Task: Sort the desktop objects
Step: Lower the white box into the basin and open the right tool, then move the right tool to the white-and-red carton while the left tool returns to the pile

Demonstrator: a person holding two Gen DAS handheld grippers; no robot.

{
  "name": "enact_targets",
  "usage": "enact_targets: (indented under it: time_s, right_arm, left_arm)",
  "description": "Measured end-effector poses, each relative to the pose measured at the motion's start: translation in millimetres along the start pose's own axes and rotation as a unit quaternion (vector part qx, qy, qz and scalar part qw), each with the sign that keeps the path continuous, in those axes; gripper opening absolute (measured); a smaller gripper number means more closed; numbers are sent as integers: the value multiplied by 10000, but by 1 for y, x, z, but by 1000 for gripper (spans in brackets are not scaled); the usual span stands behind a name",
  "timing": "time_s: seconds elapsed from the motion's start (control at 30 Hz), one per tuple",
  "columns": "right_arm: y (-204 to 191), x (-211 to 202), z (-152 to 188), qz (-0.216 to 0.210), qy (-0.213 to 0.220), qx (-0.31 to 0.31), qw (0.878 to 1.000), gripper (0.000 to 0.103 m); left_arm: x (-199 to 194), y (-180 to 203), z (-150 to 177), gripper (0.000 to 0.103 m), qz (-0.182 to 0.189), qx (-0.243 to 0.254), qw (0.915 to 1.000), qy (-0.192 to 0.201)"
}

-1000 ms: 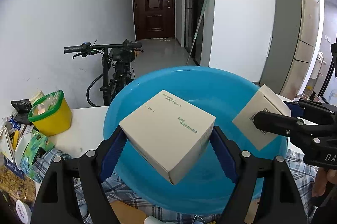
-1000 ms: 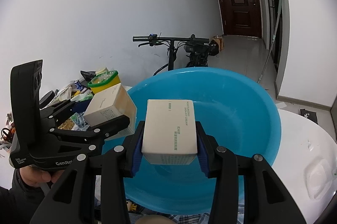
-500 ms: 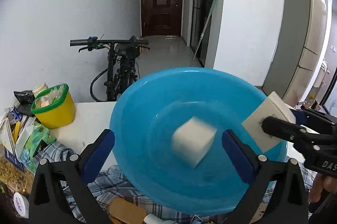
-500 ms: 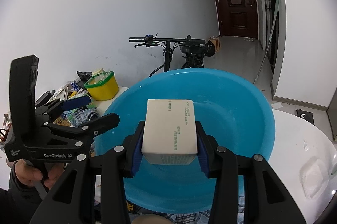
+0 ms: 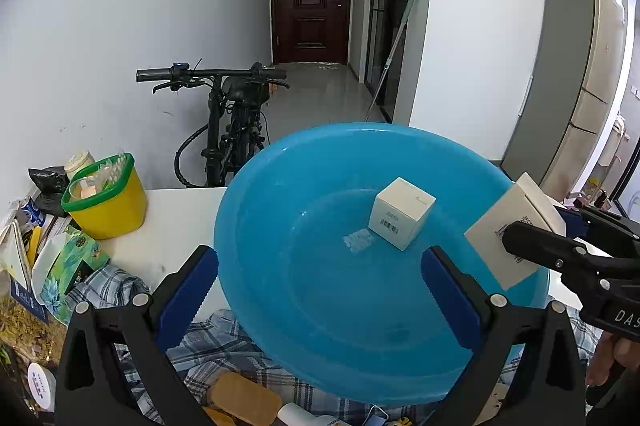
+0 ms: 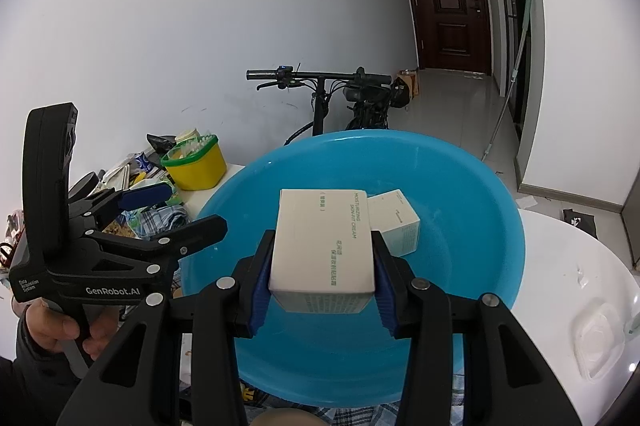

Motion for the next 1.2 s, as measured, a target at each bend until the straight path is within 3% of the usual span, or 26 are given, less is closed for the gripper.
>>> enact_targets:
  time_s: [0.67, 0.73, 0.77, 0.93, 1.2]
  right_arm:
    - [-7, 0, -4, -23, 39, -21, 10000, 44]
    - [-11, -9, -11, -6, 243, 76, 9997, 75]
    - [-14, -15, -14, 95, 373, 123, 9992, 102]
    - [-32, -22, -18, 457, 353, -172, 9982, 103]
    - [-38, -30, -17, 563, 251, -197, 9979, 103]
  left_arm:
    - [-6, -15, -6, 103, -37, -106, 9999, 23]
    - [-8, -15, -6, 103, -87, -68, 9999, 37]
    - [-9, -15, -7, 103, -101, -42, 9999, 50]
    - [-22, -18, -12, 103, -50, -7, 9998, 178]
    - [-46, -23, -21, 103, 130, -108, 9991, 387]
Point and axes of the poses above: each gripper's, at about its wrist camera, not at the fingertips, and x roughly the way its jaws point, y to its right, z to its underside, the point moved 6 cm from there along x, roughly the way its jaws point, and after that the axes turned 12 degrees about -z, right-handed, at the moved point
